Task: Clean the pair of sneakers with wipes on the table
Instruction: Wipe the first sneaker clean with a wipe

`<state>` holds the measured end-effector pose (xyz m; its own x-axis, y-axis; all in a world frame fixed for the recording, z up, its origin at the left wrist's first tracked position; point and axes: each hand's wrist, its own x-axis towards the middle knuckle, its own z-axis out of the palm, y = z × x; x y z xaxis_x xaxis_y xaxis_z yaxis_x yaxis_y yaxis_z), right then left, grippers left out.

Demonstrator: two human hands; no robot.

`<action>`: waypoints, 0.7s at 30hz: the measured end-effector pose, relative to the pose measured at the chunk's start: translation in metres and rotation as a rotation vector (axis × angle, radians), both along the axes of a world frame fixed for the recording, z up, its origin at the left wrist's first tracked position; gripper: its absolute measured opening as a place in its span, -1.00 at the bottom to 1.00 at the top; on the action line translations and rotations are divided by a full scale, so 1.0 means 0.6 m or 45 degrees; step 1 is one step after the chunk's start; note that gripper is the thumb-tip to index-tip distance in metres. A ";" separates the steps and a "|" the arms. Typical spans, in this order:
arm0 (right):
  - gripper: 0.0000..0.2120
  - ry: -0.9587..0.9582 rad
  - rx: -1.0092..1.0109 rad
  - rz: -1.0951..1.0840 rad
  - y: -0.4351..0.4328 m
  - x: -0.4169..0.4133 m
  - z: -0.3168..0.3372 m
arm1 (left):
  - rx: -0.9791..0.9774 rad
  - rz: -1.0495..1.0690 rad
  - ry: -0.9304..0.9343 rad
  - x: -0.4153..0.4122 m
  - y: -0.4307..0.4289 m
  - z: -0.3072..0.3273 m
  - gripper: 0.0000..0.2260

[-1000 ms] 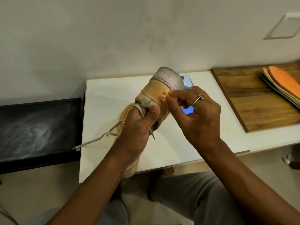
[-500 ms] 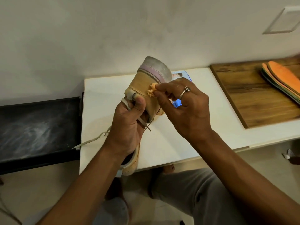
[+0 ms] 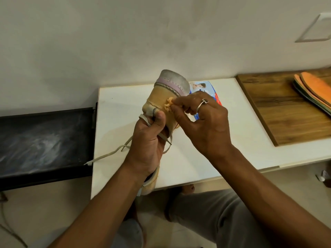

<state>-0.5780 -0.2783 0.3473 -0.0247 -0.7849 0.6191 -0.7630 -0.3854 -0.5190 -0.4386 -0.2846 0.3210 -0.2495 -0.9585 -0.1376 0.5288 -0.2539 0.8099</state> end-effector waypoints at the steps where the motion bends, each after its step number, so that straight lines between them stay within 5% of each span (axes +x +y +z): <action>1: -0.84 -0.019 -0.001 -0.003 -0.001 -0.002 0.002 | 0.006 0.009 -0.016 -0.001 0.001 0.001 -0.53; 21: -0.87 -0.040 -0.053 -0.027 0.000 -0.008 0.011 | -0.023 0.027 -0.020 -0.013 0.006 -0.006 -0.67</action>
